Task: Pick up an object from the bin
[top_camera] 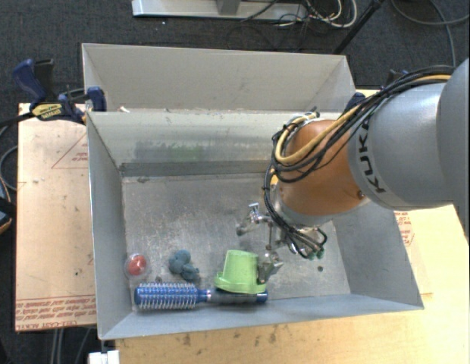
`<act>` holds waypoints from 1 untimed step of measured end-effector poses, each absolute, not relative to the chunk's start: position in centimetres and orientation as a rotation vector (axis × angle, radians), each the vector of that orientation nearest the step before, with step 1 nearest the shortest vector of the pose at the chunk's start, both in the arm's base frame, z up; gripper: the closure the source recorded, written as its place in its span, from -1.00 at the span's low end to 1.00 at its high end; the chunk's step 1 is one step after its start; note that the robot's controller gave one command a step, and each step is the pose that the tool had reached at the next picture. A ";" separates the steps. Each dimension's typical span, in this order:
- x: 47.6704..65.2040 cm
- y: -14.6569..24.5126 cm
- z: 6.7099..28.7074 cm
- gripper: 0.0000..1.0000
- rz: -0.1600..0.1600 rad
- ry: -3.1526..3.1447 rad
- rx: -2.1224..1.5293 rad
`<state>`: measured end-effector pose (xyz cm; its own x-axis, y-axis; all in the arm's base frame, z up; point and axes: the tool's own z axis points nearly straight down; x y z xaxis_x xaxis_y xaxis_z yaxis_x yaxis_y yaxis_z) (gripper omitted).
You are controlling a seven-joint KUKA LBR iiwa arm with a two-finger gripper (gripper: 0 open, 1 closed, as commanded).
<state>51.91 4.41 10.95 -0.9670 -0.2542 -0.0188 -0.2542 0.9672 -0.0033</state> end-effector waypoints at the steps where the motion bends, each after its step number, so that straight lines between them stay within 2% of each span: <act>1: 47.8 8.0 18.0 -1.00 0.005 3.120 -0.302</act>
Offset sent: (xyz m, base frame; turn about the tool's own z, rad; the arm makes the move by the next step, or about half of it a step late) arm -0.0408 0.0323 0.0674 0.0683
